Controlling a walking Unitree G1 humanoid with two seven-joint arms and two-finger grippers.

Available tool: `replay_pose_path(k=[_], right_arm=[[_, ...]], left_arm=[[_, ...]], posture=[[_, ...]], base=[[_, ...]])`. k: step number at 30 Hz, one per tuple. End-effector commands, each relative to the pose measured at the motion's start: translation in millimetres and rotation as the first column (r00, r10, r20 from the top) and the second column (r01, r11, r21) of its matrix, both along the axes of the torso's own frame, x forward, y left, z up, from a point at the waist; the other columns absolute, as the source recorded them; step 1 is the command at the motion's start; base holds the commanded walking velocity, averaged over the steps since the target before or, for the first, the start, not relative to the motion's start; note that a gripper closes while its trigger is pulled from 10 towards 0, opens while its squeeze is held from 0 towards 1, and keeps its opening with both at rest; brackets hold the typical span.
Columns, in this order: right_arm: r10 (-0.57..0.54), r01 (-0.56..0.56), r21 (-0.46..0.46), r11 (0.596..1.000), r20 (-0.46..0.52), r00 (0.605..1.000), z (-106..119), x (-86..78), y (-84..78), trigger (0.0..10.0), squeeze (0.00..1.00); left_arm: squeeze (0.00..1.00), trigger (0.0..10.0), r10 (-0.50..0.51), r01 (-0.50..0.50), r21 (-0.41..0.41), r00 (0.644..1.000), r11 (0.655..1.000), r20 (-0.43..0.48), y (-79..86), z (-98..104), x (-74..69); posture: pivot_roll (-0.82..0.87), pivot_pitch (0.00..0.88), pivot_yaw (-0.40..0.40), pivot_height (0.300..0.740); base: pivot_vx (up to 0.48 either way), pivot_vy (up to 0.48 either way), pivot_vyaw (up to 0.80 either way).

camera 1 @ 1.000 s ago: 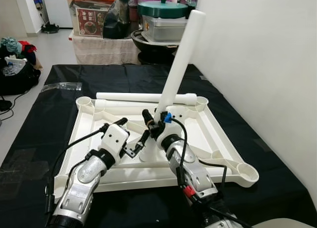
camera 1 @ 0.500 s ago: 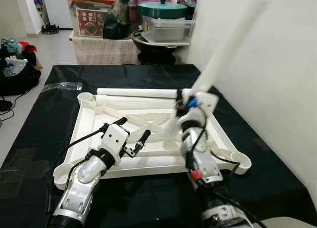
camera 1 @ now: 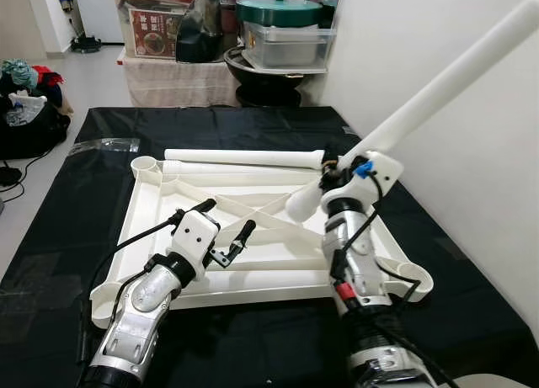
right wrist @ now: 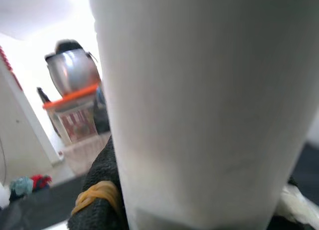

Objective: Building children table

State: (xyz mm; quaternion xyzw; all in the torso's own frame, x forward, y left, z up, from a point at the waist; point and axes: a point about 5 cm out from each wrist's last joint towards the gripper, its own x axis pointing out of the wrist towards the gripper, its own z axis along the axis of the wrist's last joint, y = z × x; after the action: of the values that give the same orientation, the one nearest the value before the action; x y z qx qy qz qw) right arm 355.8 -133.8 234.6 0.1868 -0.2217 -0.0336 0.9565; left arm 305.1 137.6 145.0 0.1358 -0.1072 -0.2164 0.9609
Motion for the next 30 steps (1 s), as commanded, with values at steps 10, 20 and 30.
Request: replay_pose_path(k=[10, 20, 30], right_arm=[[0.023, -0.015, -0.069, 0.998, 0.118, 0.993, 37, -8.8, -29.3, 10.0, 0.00], [0.109, -0.107, -0.107, 0.988, 0.011, 0.994, 15, -9.6, -16.4, 10.0, 0.00], [0.158, -0.169, -0.205, 0.964, -0.069, 0.985, 5, -7.5, -23.2, 10.0, 0.00]], left_arm=[[0.00, 10.0, -0.029, 0.029, 0.032, 1.000, 0.999, -0.010, -7.4, -4, 0.9], [0.00, 10.0, -0.027, 0.027, 0.028, 1.000, 0.999, -0.009, -6.7, -3, 1.1], [0.00, 10.0, -0.015, 0.015, -0.003, 1.000, 1.000, -0.004, -5.8, -2, 1.1]], posture=[[0.06, 0.000, -0.090, 0.740], [0.06, 0.000, -0.090, 0.740], [0.06, 0.000, -0.093, 0.740]], base=[[0.000, -0.237, 0.00], [0.000, -0.461, 0.00], [0.000, -0.284, 0.00]])
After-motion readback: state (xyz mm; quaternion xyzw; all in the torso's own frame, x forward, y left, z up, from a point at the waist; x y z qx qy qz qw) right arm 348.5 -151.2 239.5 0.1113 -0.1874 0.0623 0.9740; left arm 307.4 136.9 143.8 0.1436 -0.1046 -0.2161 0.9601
